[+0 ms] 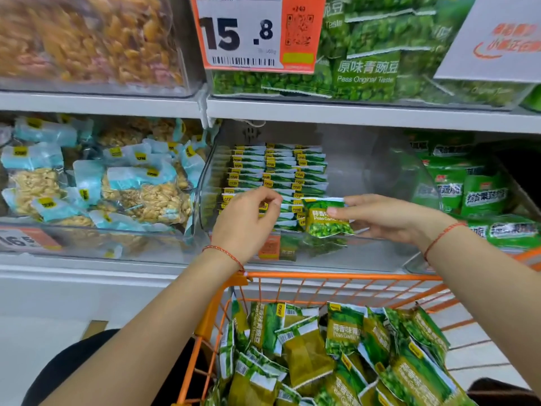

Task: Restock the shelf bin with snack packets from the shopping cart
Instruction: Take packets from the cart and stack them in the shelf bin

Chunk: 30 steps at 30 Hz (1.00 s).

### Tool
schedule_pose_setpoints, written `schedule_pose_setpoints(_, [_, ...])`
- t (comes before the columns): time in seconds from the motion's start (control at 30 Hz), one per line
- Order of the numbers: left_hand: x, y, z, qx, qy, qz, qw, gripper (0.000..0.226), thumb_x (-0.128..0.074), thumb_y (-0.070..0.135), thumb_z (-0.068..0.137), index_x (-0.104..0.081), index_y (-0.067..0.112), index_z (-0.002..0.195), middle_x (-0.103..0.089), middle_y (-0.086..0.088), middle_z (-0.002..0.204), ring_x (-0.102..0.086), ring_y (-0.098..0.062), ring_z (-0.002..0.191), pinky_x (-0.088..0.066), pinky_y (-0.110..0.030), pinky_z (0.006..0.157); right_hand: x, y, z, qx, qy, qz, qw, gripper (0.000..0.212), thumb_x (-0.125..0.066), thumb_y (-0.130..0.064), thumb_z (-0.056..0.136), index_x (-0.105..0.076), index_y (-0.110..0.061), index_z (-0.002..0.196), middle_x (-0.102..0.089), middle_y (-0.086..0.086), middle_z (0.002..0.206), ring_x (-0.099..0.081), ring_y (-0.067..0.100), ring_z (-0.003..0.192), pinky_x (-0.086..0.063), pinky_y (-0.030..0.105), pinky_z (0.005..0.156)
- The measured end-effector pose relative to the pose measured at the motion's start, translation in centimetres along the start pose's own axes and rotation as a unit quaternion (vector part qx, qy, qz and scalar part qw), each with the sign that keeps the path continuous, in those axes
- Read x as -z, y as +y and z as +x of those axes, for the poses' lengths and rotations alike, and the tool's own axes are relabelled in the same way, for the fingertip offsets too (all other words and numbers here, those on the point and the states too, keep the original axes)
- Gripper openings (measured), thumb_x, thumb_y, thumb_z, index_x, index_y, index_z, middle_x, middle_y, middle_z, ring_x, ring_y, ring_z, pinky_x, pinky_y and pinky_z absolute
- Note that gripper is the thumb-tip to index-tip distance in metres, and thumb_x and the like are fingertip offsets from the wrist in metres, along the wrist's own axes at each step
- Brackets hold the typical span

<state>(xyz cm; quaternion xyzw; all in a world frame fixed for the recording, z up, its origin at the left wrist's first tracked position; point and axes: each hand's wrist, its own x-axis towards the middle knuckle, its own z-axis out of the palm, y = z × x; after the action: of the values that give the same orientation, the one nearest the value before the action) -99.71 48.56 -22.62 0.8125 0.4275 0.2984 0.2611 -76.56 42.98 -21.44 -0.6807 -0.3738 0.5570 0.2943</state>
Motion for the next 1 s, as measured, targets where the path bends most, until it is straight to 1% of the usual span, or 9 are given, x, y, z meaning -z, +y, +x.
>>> schedule_pose_setpoints(0.07, [0.0, 0.1, 0.0, 0.009, 0.000, -0.004, 1.000, 0.018, -0.048, 0.029, 0.097, -0.065, 0.025, 0.100, -0.061, 0.012, 0.092, -0.047, -0.007, 0.070, -0.036, -0.025, 0.063, -0.1, -0.1, -0.4, 0.001, -0.012, 0.008, 1.000, 0.070, -0.077, -0.039, 0.072, -0.043, -0.022, 0.131, -0.061, -0.004, 0.113, -0.060, 0.015, 0.096, -0.050, 0.018, 0.068])
schedule_pose_setpoints(0.13, [0.1, 0.3, 0.1, 0.015, -0.004, -0.009, 1.000, 0.018, -0.049, 0.028, 0.097, -0.066, 0.024, 0.100, -0.060, 0.014, 0.091, -0.050, -0.007, 0.075, -0.041, -0.027, 0.066, 0.3, 0.2, -0.2, -0.008, -0.025, 0.019, 0.999, 0.086, -0.084, -0.043, 0.059, -0.047, -0.015, 0.132, -0.062, 0.003, 0.123, -0.064, 0.022, 0.101, -0.057, 0.028, 0.071])
schedule_pose_setpoints(0.2, [0.2, 0.5, 0.2, 0.024, -0.011, -0.014, 1.000, 0.018, -0.049, 0.026, 0.097, -0.066, 0.023, 0.100, -0.059, 0.015, 0.091, -0.055, -0.009, 0.087, -0.045, -0.027, 0.072, 0.4, 0.2, -0.4, 0.004, -0.034, 0.046, 0.998, 0.053, -0.075, -0.034, 0.068, -0.058, -0.016, 0.115, -0.068, 0.003, 0.108, -0.069, 0.018, 0.084, -0.060, 0.034, 0.073])
schedule_pose_setpoints(0.27, [0.3, 0.7, 0.4, 0.031, -0.016, -0.017, 0.999, 0.018, -0.050, 0.025, 0.097, -0.067, 0.022, 0.101, -0.059, 0.013, 0.091, -0.056, -0.009, 0.090, -0.044, -0.025, 0.072, 0.6, 0.3, -0.5, 0.012, -0.030, 0.055, 0.998, 0.028, -0.066, -0.028, 0.079, -0.062, -0.017, 0.105, -0.073, -0.002, 0.095, -0.070, 0.014, 0.077, -0.059, 0.031, 0.074])
schedule_pose_setpoints(0.4, [0.5, 1.0, 0.5, 0.037, -0.026, -0.014, 0.999, 0.018, -0.050, 0.024, 0.097, -0.067, 0.021, 0.103, -0.061, 0.010, 0.093, -0.058, -0.010, 0.091, -0.047, -0.025, 0.075, 0.6, 0.4, -0.7, 0.018, -0.024, 0.023, 0.999, 0.019, -0.063, -0.030, 0.086, -0.067, -0.019, 0.100, -0.072, 0.001, 0.101, -0.069, 0.011, 0.077, -0.056, 0.022, 0.070])
schedule_pose_setpoints(0.57, [0.4, 0.9, 0.4, 0.037, -0.032, -0.003, 0.999, 0.016, -0.050, 0.022, 0.096, -0.065, 0.024, 0.101, -0.059, 0.012, 0.095, -0.056, -0.010, 0.085, -0.042, -0.023, 0.069, 0.0, -0.1, -1.0, 0.033, 0.015, 0.009, 0.999, 0.026, -0.054, -0.034, 0.094, -0.063, -0.018, 0.113, -0.065, 0.008, 0.099, -0.060, 0.021, 0.078, -0.054, 0.018, 0.061])
schedule_pose_setpoints(0.73, [0.5, 1.3, 0.4, 0.039, -0.035, -0.002, 0.999, 0.017, -0.050, 0.022, 0.096, -0.066, 0.023, 0.101, -0.060, 0.012, 0.093, -0.061, -0.020, 0.086, -0.050, -0.030, 0.073, 0.0, -0.2, -1.1, 0.032, 0.076, 0.005, 0.997, 0.021, -0.055, -0.026, 0.095, -0.064, -0.010, 0.104, -0.064, 0.009, 0.099, -0.062, 0.018, 0.080, -0.054, 0.032, 0.074])
schedule_pose_setpoints(0.9, [0.3, 2.2, 1.2, 0.032, -0.037, 0.004, 0.999, 0.018, -0.049, 0.021, 0.096, -0.066, 0.023, 0.101, -0.064, 0.008, 0.096, -0.060, -0.017, 0.088, -0.047, -0.028, 0.074, -1.2, -0.5, -0.9, 0.006, 0.046, 0.053, 0.997, 0.028, -0.059, -0.016, 0.092, -0.058, 0.000, 0.115, -0.056, 0.007, 0.125, -0.067, 0.023, 0.080, -0.059, 0.026, 0.063])
schedule_pose_setpoints(1.0, [0.0, 2.6, 2.1, 0.031, -0.071, 0.022, 0.997, 0.018, -0.051, 0.020, 0.096, -0.068, 0.024, 0.099, -0.066, 0.006, 0.101, -0.063, -0.019, 0.089, -0.049, -0.028, 0.080, -1.1, -0.5, -0.7, 0.004, 0.038, 0.051, 0.998, 0.031, -0.059, -0.021, 0.093, -0.059, -0.003, 0.117, -0.059, 0.006, 0.122, -0.069, 0.026, 0.083, -0.058, 0.026, 0.063])
